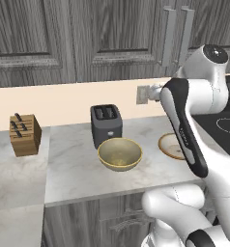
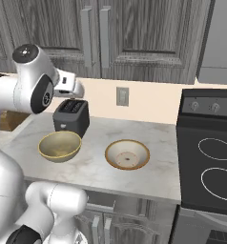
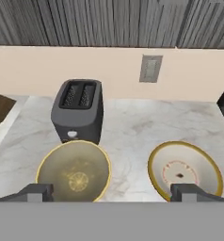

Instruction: Open the cabinet. Pick the bowls from the counter and place them in the cabinet. Then close the cabinet.

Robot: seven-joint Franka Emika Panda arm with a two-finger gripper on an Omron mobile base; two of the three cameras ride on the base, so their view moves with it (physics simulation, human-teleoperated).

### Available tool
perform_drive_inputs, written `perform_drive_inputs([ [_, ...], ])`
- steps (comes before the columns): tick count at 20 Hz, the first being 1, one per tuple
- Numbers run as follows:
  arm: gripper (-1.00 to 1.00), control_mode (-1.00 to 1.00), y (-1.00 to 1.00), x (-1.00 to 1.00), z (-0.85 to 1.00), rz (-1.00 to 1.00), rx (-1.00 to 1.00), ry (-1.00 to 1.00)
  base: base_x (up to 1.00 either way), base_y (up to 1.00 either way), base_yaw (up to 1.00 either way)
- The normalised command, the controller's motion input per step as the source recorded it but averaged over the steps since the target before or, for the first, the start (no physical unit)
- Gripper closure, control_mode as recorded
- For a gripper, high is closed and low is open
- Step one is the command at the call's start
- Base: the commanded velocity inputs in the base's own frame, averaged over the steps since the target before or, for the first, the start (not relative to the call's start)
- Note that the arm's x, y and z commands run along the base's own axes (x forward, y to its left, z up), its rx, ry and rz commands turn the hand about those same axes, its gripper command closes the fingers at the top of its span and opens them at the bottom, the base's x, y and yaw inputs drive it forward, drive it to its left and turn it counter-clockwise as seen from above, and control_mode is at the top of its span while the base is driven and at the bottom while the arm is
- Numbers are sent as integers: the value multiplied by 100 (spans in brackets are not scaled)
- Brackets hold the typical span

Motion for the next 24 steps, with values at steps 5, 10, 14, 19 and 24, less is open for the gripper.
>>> perform_drive_inputs([
  [5,-100,-100,-14,-2,57,0,-4,-20,0,0,0],
  [10,-100,-100,-17,0,48,0,-4,-16,0,0,0],
  [14,-100,-100,-21,0,34,0,-2,-14,0,0,0],
  [19,-100,-100,-18,10,27,0,0,-10,0,0,0],
  [24,-100,-100,-6,35,4,0,0,-6,0,0,0],
])
